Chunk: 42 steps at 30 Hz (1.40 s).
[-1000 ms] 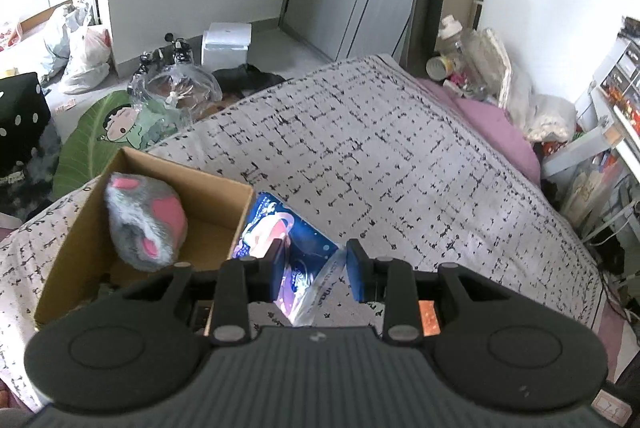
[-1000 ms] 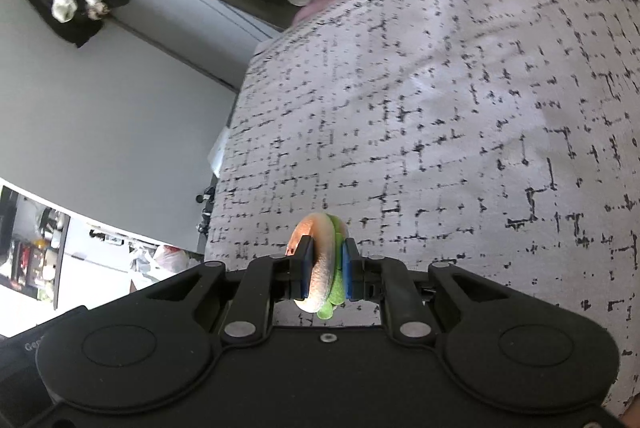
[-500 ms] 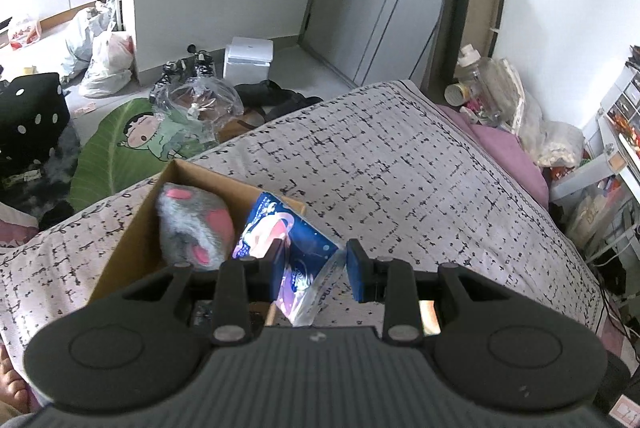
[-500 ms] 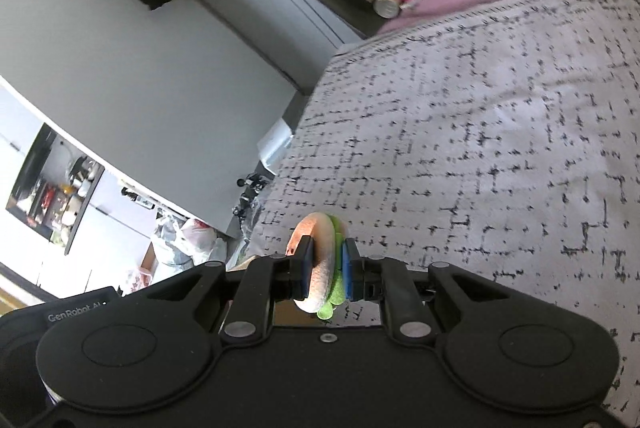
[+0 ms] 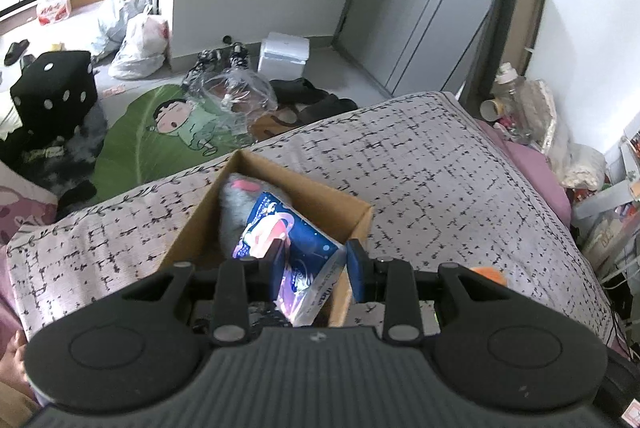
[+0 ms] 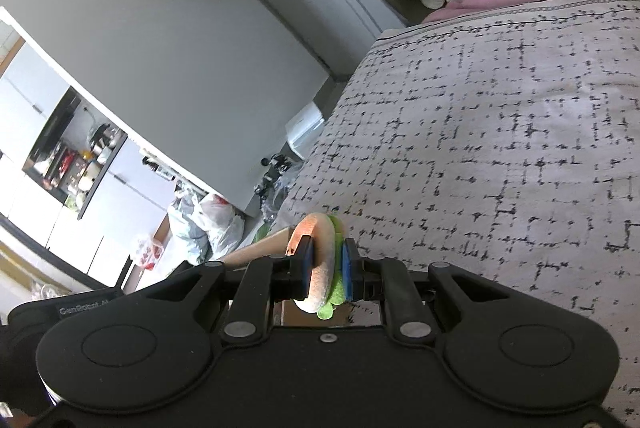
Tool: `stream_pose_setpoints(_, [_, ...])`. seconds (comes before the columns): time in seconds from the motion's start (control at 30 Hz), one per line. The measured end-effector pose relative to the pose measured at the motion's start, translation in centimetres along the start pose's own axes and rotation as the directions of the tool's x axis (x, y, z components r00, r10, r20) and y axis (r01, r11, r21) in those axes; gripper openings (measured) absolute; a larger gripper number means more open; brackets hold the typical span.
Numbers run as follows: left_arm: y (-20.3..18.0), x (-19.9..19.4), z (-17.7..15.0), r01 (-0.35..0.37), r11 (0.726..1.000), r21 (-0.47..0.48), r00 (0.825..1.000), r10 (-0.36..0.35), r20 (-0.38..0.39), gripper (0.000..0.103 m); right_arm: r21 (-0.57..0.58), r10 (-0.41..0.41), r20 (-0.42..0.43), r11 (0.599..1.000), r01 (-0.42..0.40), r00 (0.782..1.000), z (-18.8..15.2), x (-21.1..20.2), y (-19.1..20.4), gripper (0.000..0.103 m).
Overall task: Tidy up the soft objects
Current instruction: 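Carry the tissue pack with the left tool into the box while the right tool carries the melon toy there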
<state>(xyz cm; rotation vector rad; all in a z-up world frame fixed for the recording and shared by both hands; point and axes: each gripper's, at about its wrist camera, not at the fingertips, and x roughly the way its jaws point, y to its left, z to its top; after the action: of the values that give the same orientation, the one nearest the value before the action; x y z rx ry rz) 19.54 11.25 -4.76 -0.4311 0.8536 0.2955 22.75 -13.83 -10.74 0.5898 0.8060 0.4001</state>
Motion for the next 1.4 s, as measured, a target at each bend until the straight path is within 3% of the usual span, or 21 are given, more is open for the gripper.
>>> stream_pose_setpoints(0.47, [4.7,2.5,0.2,0.003,0.995,-0.101,0.999,-0.006,-0.035,0.034,-0.102,0.062,0.006,0.993,-0.061,0.998,-0.8,2.0,2.6,0.015])
stream_pose_setpoints(0.67, [6.4,3.0,0.5,0.01,0.988,-0.153,0.998,-0.018,-0.054,0.044,-0.146,0.114,-0.014,0.983,-0.115,0.993,-1.1,3.9,3.4,0.015])
stream_pose_setpoints(0.83, [7.4,3.3,0.6,0.015,0.987,-0.16,0.998,-0.026,-0.064,0.053,-0.182,0.11,-0.042,0.977,-0.116,0.993,-2.2,5.4,4.3,0.015])
stream_pose_setpoints(0.97, [8.1,3.5,0.6,0.025,0.986,-0.166,0.996,-0.038,-0.078,0.054,-0.194,0.105,-0.057,0.974,-0.114,0.993,-2.9,6.1,5.0,0.015])
stream_pose_setpoints(1.13, [8.5,3.3,0.7,0.03,0.986,-0.165,0.995,-0.045,-0.089,0.055,-0.176,0.132,-0.049,0.975,-0.139,0.99,-3.1,6.6,5.7,0.034])
stream_pose_setpoints(1.2, [8.6,3.1,0.7,0.036,0.986,-0.162,0.995,-0.051,-0.091,0.055,-0.17,0.127,-0.043,0.977,-0.132,0.991,-3.2,6.5,5.8,0.051])
stream_pose_setpoints(1.4, [8.4,2.4,0.9,0.044,0.989,-0.144,0.993,-0.059,-0.1,0.075,-0.17,0.116,-0.042,0.978,-0.121,0.992,-3.1,5.2,5.7,0.053])
